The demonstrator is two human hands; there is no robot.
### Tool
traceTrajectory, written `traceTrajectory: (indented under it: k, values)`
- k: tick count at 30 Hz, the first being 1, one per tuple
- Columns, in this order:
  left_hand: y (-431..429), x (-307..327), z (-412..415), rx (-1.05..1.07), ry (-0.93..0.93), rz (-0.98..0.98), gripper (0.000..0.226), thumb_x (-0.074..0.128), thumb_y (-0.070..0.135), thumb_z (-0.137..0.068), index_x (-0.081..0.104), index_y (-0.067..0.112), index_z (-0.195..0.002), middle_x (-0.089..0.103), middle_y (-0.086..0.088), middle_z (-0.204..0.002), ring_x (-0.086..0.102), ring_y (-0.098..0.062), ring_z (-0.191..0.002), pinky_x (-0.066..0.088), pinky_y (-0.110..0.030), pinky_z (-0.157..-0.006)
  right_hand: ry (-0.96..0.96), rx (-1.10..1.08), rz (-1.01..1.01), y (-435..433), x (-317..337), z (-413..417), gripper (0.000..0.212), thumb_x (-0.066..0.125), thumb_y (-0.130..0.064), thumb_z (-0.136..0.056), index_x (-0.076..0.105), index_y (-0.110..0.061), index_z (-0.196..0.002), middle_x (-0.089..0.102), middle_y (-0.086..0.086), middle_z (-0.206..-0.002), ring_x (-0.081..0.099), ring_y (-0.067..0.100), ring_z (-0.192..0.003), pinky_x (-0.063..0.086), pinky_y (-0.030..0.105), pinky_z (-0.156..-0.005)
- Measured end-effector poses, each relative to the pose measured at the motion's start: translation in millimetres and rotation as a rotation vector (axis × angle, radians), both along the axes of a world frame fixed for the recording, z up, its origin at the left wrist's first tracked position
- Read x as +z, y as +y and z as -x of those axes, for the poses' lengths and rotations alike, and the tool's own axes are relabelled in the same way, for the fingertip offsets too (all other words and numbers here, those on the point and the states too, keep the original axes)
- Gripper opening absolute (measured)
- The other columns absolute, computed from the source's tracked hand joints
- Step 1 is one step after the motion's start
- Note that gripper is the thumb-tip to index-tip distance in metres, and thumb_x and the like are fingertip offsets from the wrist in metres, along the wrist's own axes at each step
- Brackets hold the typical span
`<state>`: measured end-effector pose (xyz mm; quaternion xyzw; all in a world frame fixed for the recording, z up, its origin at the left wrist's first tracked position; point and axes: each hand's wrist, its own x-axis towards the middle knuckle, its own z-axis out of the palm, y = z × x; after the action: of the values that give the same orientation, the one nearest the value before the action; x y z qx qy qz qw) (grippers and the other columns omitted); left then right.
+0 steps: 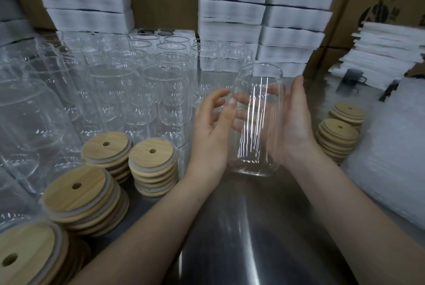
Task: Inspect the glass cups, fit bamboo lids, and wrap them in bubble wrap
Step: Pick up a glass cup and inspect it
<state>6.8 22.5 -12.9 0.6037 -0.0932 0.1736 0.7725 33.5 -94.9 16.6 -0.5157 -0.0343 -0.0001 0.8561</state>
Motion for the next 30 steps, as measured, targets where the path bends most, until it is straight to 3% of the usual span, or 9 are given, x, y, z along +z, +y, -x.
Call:
traceTrajectory:
  k: [2,4,7,9,12,15,21,26,30]
  values:
    - [-1.0,2.0,1.9,0.038,-0.008,-0.005,0.024,0.053,0.02,-0.099,0.062,0.016,-0.121,0.066,-0.014,-0.117,0.07,-0.017,-0.093,0.058,-0.035,-0.083,-0.004,-0.04,0.032,0.6,-0.1,1.5,0.071,0.02,-0.066,-0.099,0.052,-0.008,-0.126,0.074,0.016,-0.101,0.072,0.034,-0.088,0.06,0.047,-0.076]
    - [-4.8,1.5,4.3,-0.05,0.031,-0.024,0.039,0.059,0.038,-0.094,0.058,0.019,-0.128,0.074,0.004,-0.104,0.07,-0.009,-0.093,0.057,-0.029,-0.08,-0.05,-0.104,0.057,3.2,-0.6,1.6,0.064,0.022,-0.061,-0.101,0.058,-0.014,-0.124,0.074,0.008,-0.094,0.07,0.024,-0.082,0.059,0.04,-0.073]
    - [-9.4,-4.0,7.0,-0.115,0.08,-0.215,0.09,0.065,0.072,-0.061,0.045,0.029,-0.137,0.058,0.027,-0.118,0.056,0.018,-0.102,0.049,-0.016,-0.092,-0.105,-0.157,0.074,9.4,0.0,-0.2,0.05,0.023,-0.054,-0.103,0.062,-0.023,-0.109,0.068,-0.001,-0.079,0.062,0.016,-0.071,0.053,0.031,-0.063]
    - [-10.4,-7.0,7.9,-0.087,0.098,-0.261,0.101,0.071,0.069,-0.049,0.04,0.034,-0.138,0.049,0.03,-0.122,0.049,0.028,-0.101,0.045,-0.007,-0.09,-0.086,-0.157,0.069,12.1,0.3,-1.6,0.05,0.022,-0.054,-0.103,0.061,-0.023,-0.104,0.062,0.001,-0.077,0.054,0.015,-0.066,0.045,0.028,-0.057]
    - [-8.0,-9.8,7.3,-0.073,0.128,-0.2,0.099,0.078,0.061,-0.049,0.045,0.032,-0.138,0.056,0.014,-0.132,0.052,0.01,-0.118,0.049,-0.032,-0.102,-0.06,-0.112,0.041,9.9,-1.0,-2.9,0.053,0.022,-0.057,-0.102,0.061,-0.022,-0.101,0.06,0.004,-0.078,0.053,0.017,-0.065,0.042,0.029,-0.057]
    - [-6.8,-9.6,7.8,-0.159,0.133,-0.166,0.082,0.076,0.058,-0.053,0.049,0.039,-0.128,0.064,0.027,-0.117,0.055,0.013,-0.113,0.051,-0.043,-0.1,-0.047,-0.057,-0.025,3.0,0.3,-3.8,0.057,0.022,-0.059,-0.102,0.061,-0.018,-0.095,0.06,0.006,-0.078,0.049,0.018,-0.066,0.041,0.029,-0.058]
    - [-5.0,-6.7,8.2,-0.334,0.144,-0.106,0.073,0.073,0.034,-0.069,0.04,0.037,-0.134,0.054,0.018,-0.13,0.051,-0.001,-0.128,0.046,-0.04,-0.106,-0.001,0.027,-0.017,-4.7,-1.6,-9.1,0.071,0.019,-0.059,-0.101,0.068,-0.009,-0.091,0.053,0.003,-0.063,0.043,0.012,-0.052,0.04,0.02,-0.046]
    - [-2.3,-7.5,7.2,-0.422,0.125,-0.096,0.085,0.069,0.031,-0.074,0.03,0.034,-0.148,0.039,0.013,-0.149,0.04,0.01,-0.132,0.038,-0.033,-0.113,0.056,-0.011,-0.034,-6.3,0.2,-11.9,0.05,0.03,-0.045,-0.102,0.064,-0.014,-0.082,0.048,0.0,-0.061,0.036,0.012,-0.05,0.027,0.024,-0.048]
    - [-1.1,-10.4,3.3,-0.439,0.107,-0.068,0.087,0.07,0.032,-0.075,0.027,0.032,-0.151,0.037,0.022,-0.147,0.043,0.011,-0.129,0.037,-0.023,-0.111,0.057,-0.03,-0.031,-4.4,0.9,-10.5,0.058,0.031,-0.042,-0.104,0.07,-0.019,-0.066,0.052,-0.002,-0.059,0.038,0.011,-0.051,0.027,0.025,-0.051]
